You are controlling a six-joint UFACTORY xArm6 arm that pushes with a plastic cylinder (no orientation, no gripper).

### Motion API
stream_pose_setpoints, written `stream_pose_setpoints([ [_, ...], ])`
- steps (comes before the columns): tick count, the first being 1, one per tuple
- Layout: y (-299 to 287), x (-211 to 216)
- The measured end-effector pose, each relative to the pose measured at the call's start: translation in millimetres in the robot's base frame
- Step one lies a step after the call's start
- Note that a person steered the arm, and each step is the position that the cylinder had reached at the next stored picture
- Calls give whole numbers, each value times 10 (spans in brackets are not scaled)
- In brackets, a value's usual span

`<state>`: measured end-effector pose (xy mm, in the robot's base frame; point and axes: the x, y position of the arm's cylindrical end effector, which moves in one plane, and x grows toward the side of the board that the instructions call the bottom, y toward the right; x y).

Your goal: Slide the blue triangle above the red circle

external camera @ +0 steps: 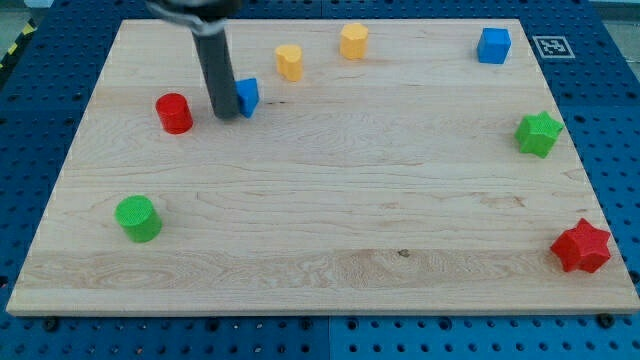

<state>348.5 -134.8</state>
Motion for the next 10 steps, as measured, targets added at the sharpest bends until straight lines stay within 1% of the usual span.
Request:
stream_pose_setpoints([
  [1,-210,-504],
  [2,-206,-212],
  [3,-101,173],
  [4,174,438],
  [5,583,358],
  [6,489,25],
  [7,-32,-231],
  [8,-324,-464],
  [9,-299,-498],
  [10,-218,-241],
])
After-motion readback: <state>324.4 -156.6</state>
